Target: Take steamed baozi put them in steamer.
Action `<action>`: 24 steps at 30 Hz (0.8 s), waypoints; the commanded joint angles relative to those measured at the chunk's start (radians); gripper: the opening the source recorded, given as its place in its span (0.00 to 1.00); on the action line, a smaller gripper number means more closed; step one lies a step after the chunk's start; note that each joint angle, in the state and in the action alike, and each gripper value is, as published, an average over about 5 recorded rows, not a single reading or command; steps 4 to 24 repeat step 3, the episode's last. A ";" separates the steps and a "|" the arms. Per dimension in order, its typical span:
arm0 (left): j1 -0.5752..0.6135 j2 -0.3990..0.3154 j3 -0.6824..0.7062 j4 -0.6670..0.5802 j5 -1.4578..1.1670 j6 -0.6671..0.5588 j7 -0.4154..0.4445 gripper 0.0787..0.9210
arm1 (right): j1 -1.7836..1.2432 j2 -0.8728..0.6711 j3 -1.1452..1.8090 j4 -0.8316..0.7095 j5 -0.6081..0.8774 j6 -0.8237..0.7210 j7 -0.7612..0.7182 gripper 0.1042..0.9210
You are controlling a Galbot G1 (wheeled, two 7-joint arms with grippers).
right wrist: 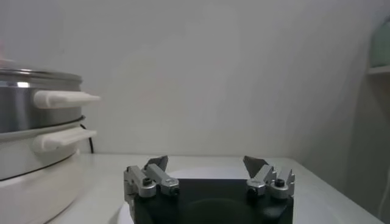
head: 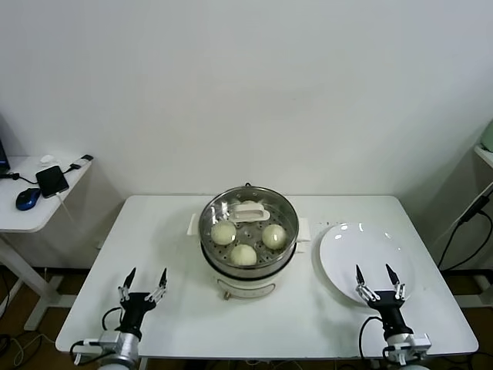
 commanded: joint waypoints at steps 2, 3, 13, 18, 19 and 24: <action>0.006 -0.002 -0.003 0.017 -0.020 -0.023 0.003 0.88 | -0.005 0.001 0.001 0.002 0.001 0.001 0.003 0.88; 0.006 -0.002 -0.003 0.017 -0.020 -0.023 0.003 0.88 | -0.005 0.001 0.001 0.002 0.002 0.002 0.003 0.88; 0.006 -0.002 -0.003 0.017 -0.020 -0.023 0.003 0.88 | -0.005 0.001 0.001 0.002 0.002 0.002 0.003 0.88; 0.006 -0.002 -0.003 0.017 -0.020 -0.023 0.003 0.88 | -0.005 0.001 0.001 0.002 0.002 0.002 0.003 0.88; 0.006 -0.002 -0.003 0.017 -0.020 -0.023 0.003 0.88 | -0.005 0.001 0.001 0.002 0.002 0.002 0.003 0.88; 0.006 -0.002 -0.003 0.017 -0.020 -0.023 0.003 0.88 | -0.005 0.001 0.001 0.002 0.002 0.002 0.003 0.88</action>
